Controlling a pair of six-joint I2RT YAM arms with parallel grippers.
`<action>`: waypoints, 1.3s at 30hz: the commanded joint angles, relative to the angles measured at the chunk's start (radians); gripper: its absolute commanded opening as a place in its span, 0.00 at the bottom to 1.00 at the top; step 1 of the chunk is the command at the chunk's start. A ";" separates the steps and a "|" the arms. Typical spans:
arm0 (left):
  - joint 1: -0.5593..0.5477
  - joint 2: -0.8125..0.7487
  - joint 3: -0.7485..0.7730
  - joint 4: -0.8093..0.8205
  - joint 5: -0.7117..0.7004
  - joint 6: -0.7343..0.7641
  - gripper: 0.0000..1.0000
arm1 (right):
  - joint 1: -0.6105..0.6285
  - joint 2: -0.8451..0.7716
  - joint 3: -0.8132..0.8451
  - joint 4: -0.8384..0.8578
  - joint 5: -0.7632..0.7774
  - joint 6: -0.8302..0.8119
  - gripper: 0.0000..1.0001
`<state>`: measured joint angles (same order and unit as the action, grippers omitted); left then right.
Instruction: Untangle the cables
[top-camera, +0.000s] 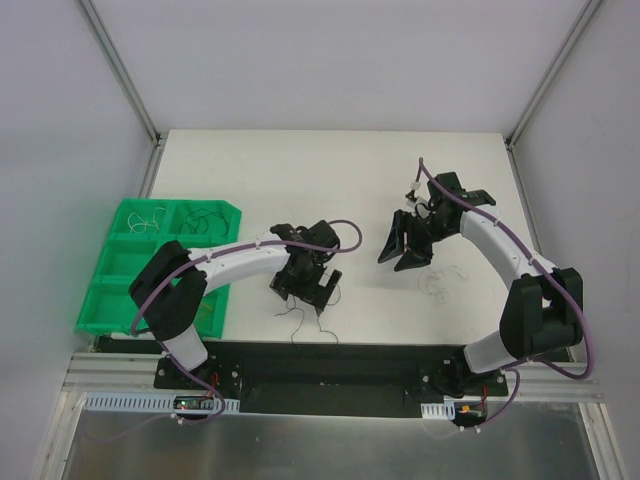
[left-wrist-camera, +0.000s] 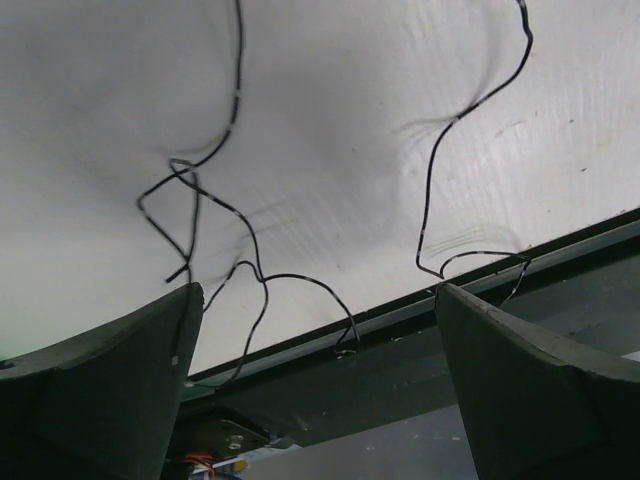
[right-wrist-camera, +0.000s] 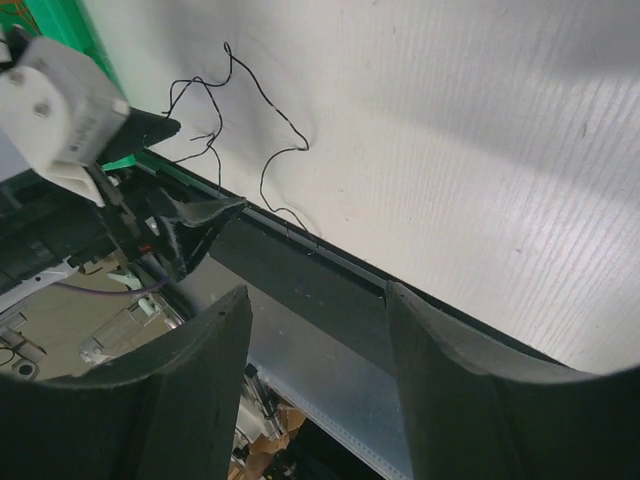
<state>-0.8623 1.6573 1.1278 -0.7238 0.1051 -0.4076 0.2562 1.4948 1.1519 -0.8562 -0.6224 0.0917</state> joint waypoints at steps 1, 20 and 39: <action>-0.067 0.057 0.012 -0.040 -0.047 0.015 0.97 | 0.000 -0.034 -0.004 0.002 -0.026 -0.007 0.58; -0.090 -0.016 0.030 -0.120 -0.281 -0.050 0.00 | 0.002 -0.039 -0.021 0.014 -0.033 0.000 0.57; 0.757 -0.437 0.372 -0.463 -0.717 -0.227 0.00 | 0.002 0.010 0.020 -0.018 -0.028 -0.020 0.55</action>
<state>-0.3172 1.1629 1.4200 -0.9623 -0.4419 -0.5701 0.2562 1.4956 1.1313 -0.8455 -0.6434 0.0921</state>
